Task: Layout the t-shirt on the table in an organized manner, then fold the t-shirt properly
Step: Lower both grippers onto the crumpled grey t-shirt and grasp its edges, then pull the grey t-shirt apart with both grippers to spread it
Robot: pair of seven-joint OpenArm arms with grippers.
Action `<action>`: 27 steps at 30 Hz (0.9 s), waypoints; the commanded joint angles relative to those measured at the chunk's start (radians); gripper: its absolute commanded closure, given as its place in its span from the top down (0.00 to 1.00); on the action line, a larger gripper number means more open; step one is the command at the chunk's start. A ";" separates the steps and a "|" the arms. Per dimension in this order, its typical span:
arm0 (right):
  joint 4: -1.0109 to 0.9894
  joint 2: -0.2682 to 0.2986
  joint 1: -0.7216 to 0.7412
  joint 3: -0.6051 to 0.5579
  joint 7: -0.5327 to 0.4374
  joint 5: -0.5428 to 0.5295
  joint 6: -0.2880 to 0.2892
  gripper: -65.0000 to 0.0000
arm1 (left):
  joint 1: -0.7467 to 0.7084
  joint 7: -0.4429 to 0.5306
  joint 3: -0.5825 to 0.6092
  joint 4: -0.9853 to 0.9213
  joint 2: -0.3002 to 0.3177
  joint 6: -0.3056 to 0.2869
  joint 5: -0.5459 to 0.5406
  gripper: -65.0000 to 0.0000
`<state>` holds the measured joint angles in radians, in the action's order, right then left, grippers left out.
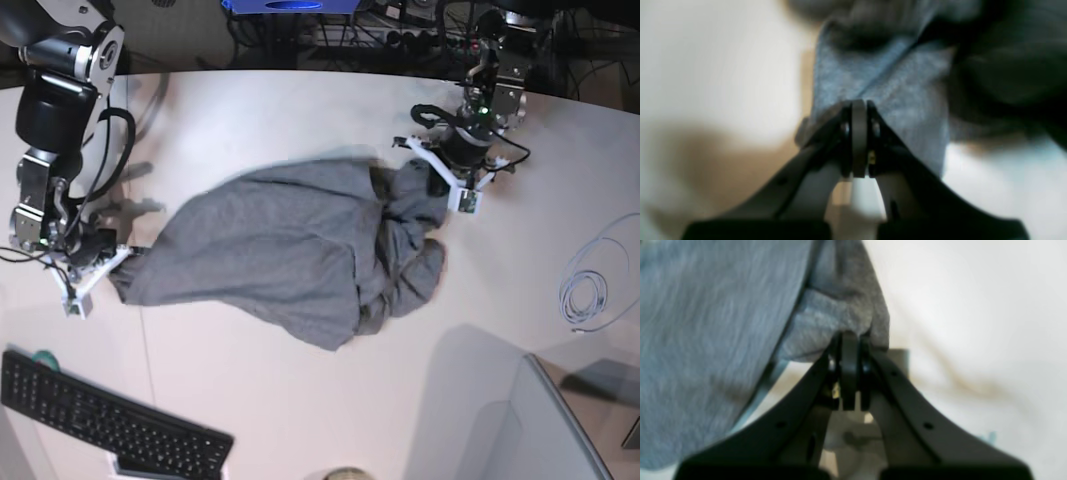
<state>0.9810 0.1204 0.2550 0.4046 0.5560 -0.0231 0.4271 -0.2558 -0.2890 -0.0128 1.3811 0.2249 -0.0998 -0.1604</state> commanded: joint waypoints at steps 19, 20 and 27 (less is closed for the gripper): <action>0.764 -0.104 -0.207 0.009 0.436 -0.021 0.112 0.83 | -0.168 0.032 -0.263 0.280 -0.031 0.005 -0.047 0.11; 0.763 -0.121 -0.216 0.012 0.448 -0.021 0.164 0.84 | -0.175 0.032 -0.304 0.280 -0.037 0.004 -0.081 0.22; 0.605 -0.250 -0.259 0.096 0.444 -0.021 0.271 0.84 | -0.250 0.032 -0.474 0.277 -0.034 -0.166 -0.330 0.50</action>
<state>1.5734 -0.1375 -0.0223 0.5018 1.0142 -0.0349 0.6964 -0.5022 -0.2775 -0.4816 1.6409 0.1852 -0.2729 -0.4847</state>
